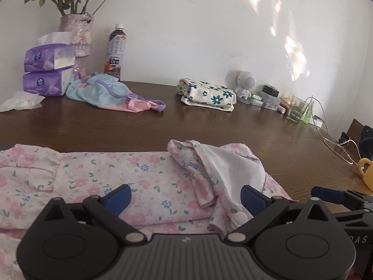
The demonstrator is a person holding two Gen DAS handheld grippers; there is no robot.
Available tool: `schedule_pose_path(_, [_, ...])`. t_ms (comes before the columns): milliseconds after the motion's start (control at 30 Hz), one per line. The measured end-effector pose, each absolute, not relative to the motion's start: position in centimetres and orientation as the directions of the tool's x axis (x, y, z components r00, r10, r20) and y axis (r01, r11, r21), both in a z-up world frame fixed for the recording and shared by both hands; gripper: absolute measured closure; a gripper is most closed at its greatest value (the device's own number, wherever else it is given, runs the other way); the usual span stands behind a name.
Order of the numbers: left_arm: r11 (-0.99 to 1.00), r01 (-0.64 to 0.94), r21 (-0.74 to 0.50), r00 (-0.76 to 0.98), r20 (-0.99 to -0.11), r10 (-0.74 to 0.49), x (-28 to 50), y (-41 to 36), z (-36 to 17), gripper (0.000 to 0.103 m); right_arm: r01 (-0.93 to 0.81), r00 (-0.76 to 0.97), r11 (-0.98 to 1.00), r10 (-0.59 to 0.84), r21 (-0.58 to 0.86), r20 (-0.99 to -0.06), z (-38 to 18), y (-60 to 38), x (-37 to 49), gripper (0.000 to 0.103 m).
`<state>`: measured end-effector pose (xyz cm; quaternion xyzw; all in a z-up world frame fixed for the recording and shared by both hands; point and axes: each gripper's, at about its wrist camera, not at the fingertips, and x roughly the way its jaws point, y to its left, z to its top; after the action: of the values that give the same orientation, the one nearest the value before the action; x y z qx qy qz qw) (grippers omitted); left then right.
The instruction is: Fold clothes
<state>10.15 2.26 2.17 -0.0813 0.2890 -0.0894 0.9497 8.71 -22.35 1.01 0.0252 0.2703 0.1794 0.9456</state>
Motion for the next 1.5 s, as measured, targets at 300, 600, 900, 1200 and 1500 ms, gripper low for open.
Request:
schedule_pose_path(300, [0.974, 0.055, -0.22, 0.826, -0.538, -0.168, 10.0, 3.2, 1.5, 0.003, -0.305, 0.793, 0.945, 0.319, 0.114, -0.52, 0.9, -22.0, 8.8, 0.0])
schedule_pose_path(600, [0.974, 0.036, -0.222, 0.824, -0.546, -0.154, 10.0, 3.5, 1.3, 0.003, -0.289, 0.791, 0.95, 0.308, 0.122, -0.528, 0.7, -22.1, 9.1, 0.0])
schedule_pose_path(900, [0.979, 0.063, -0.194, 0.827, -0.539, -0.16, 10.2, 2.7, 2.1, 0.003, -0.296, 0.782, 0.946, 0.318, 0.13, -0.535, 0.6, -22.2, 9.2, 0.0])
schedule_pose_path(1200, [0.98, 0.16, -0.119, 0.827, -0.526, -0.199, 12.4, 0.1, 4.7, 0.003, -0.351, 0.779, 0.914, 0.406, 0.204, -0.477, 1.0, -23.0, 8.9, 0.0])
schedule_pose_path(1500, [0.975, 0.196, -0.107, 0.813, -0.538, -0.222, 14.3, -1.0, 5.1, 0.003, -0.342, 0.683, 0.806, 0.566, 0.483, -0.462, 0.3, -26.1, 11.5, 0.0])
